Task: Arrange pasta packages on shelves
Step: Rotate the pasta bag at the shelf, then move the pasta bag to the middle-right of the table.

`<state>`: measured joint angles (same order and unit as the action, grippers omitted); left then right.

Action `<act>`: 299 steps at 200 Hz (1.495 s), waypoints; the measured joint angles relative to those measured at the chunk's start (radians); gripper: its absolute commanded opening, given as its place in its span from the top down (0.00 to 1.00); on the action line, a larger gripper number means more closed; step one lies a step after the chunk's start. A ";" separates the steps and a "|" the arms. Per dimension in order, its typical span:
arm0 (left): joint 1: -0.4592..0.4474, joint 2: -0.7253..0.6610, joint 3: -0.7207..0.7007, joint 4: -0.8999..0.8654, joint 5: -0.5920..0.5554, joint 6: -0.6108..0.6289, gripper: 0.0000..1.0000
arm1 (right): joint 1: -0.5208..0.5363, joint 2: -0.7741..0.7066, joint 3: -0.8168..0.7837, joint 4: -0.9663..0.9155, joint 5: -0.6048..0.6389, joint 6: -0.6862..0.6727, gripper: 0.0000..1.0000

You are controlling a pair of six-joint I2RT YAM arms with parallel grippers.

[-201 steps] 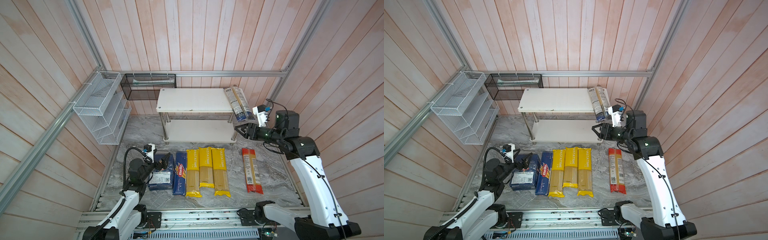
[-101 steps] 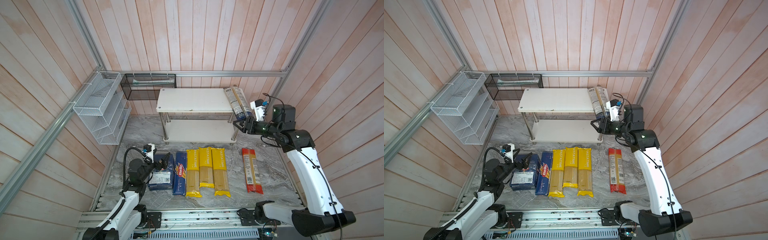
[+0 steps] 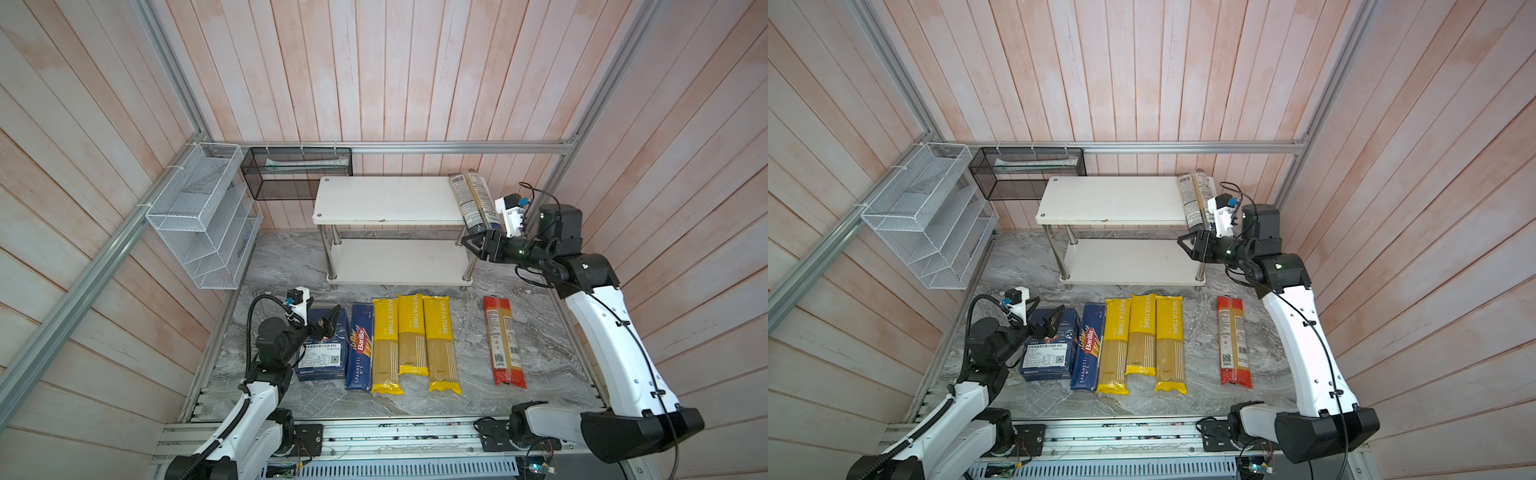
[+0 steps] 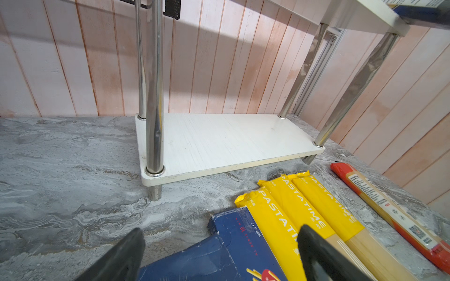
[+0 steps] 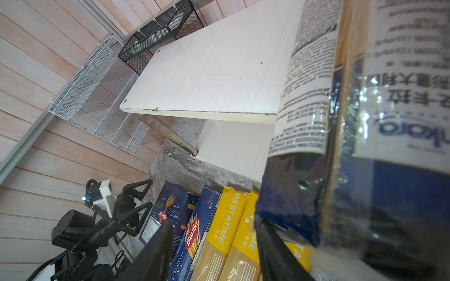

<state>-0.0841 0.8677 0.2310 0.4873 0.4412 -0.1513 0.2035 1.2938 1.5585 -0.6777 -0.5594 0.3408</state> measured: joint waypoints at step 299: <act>-0.039 0.000 0.009 -0.060 -0.026 -0.065 0.00 | 0.590 -0.219 -0.723 0.423 0.455 0.134 0.35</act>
<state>-0.1234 0.8680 0.2401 0.4278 0.4156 -0.2165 0.7933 1.0748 0.8356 -0.2546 -0.1040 0.4744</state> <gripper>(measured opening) 0.998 0.639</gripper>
